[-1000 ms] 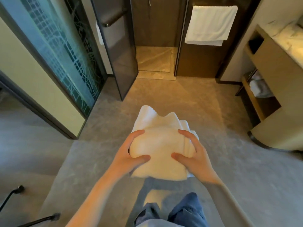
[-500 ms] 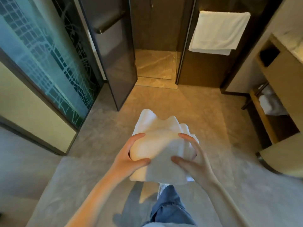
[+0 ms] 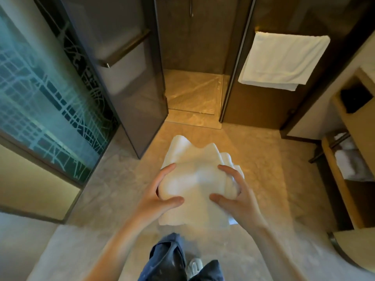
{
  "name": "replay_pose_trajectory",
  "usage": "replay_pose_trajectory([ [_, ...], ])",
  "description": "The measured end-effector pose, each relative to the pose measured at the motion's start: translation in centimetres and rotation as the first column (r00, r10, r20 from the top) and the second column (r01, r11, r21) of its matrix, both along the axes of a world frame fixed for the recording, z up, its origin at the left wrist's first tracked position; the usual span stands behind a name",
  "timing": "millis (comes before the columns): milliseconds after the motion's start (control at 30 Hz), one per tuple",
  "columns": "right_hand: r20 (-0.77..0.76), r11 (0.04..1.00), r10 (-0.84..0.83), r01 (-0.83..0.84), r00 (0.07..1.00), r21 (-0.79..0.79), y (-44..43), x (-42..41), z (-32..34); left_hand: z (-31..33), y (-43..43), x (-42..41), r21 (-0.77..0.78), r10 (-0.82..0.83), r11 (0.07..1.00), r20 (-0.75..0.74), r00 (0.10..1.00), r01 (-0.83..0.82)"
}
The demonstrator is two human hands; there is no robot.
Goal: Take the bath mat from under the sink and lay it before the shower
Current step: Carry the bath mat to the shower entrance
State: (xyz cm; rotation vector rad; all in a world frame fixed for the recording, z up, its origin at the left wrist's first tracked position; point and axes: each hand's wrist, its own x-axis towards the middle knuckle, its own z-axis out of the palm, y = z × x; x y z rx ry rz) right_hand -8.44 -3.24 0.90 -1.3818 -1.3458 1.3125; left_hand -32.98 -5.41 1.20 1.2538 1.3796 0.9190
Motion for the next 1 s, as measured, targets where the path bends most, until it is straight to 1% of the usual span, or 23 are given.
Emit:
replay_pose_trajectory([
  [233, 0.037, 1.0, -0.004, 0.003, 0.999, 0.005, 11.9, -2.6, -3.1, -3.3, 12.6, -3.0, -0.05, -0.048, 0.997, 0.076, 0.996, 0.052],
  [367, 0.051, 1.0, -0.027, 0.026, 0.998, 0.004, 20.8, -5.2, -5.1, -5.1, 22.2, -5.2, -0.073, -0.061, 0.995, 0.086, 0.994, 0.067],
  [500, 0.086, 0.999, -0.033, 0.034, 0.996, -0.005, 29.6, -6.6, -5.6, -5.9, 31.9, -6.7, -0.117, -0.07, 0.99, 0.095, 0.993, 0.081],
  [600, 0.13, 0.998, -0.068, 0.067, 0.989, 0.012, 35.9, -6.9, -5.9, -6.0, 38.9, -7.2, -0.133, -0.119, 0.982, 0.095, 0.988, 0.131],
  [700, 0.119, 0.995, -0.105, 0.104, 0.987, 0.009, 40.3, -6.6, -6.4, -6.4, 44.5, -6.7, -0.139, -0.161, 0.974, 0.115, 0.98, 0.177],
  [767, 0.146, 0.989, -0.146, 0.144, 0.978, 0.029, 42.8, -6.1, -6.8, -6.8, 47.8, -5.9, -0.131, -0.184, 0.971, 0.124, 0.975, 0.2],
  [833, 0.159, 0.987, -0.161, 0.159, 0.974, 0.029, 45.6, -5.0, -7.5, -7.7, 50.8, -4.8, -0.159, -0.186, 0.966, 0.132, 0.974, 0.206],
  [900, 0.167, 0.987, -0.161, 0.155, 0.973, 0.049, 47.3, -4.2, -8.0, -8.3, 52.4, -4.0, -0.183, -0.176, 0.963, 0.134, 0.975, 0.199],
  [1000, 0.178, 0.991, -0.13, 0.123, 0.975, 0.047, 51.1, -2.2, -10.0, -10.4, 55.8, -2.1, -0.195, -0.162, 0.965, 0.091, 0.983, 0.177],
])
